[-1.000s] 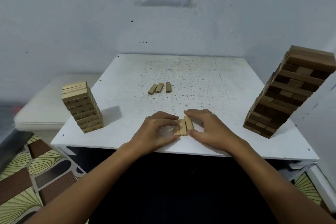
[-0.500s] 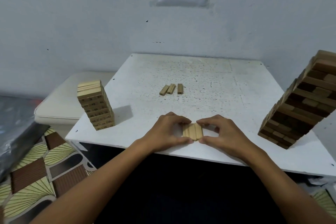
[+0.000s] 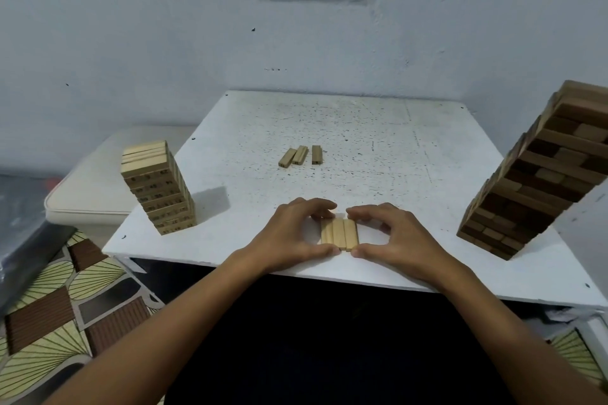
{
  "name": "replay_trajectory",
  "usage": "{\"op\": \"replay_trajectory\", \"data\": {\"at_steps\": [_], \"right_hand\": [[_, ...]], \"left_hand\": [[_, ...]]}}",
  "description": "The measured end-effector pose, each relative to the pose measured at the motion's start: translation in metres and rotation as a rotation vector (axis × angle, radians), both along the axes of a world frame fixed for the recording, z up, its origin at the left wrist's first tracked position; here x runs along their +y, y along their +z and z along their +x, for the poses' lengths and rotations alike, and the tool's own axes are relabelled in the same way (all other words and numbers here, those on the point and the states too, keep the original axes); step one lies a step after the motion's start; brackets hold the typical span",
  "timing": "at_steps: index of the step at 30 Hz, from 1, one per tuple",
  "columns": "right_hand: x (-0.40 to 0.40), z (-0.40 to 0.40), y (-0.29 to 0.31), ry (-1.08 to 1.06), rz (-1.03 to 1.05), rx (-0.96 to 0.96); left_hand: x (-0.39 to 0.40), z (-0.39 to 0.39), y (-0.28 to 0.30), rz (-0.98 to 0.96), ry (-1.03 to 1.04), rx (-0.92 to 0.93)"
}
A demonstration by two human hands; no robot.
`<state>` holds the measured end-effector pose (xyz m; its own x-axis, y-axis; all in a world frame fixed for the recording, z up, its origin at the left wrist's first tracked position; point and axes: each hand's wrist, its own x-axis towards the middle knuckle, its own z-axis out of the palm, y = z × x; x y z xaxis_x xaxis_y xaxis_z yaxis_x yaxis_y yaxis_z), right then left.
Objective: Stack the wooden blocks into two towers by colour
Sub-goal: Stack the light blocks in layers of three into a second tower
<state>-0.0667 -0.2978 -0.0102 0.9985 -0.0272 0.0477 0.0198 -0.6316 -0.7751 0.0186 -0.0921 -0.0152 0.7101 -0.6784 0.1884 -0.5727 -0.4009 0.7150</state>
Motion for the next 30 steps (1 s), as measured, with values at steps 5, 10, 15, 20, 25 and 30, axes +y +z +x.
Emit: {"op": "replay_trajectory", "data": {"at_steps": [5, 10, 15, 20, 25, 30], "right_hand": [[0.000, -0.002, -0.001, -0.003, 0.019, 0.000], [0.000, 0.000, -0.003, 0.005, -0.007, 0.001], [0.000, 0.006, -0.005, 0.021, -0.040, 0.000], [0.002, 0.009, -0.007, 0.013, -0.034, -0.015], [0.007, 0.012, -0.005, 0.041, -0.041, -0.042], [0.014, 0.020, 0.013, 0.069, -0.027, -0.110]], "left_hand": [[0.001, 0.002, 0.002, 0.015, -0.013, 0.013], [0.003, 0.005, 0.004, 0.049, -0.007, -0.017], [0.000, 0.007, 0.002, 0.046, 0.000, 0.022], [-0.002, 0.007, 0.002, -0.002, 0.019, 0.053], [-0.003, 0.006, 0.005, -0.027, 0.022, 0.080], [0.002, 0.011, 0.025, -0.052, 0.035, 0.081]]}}
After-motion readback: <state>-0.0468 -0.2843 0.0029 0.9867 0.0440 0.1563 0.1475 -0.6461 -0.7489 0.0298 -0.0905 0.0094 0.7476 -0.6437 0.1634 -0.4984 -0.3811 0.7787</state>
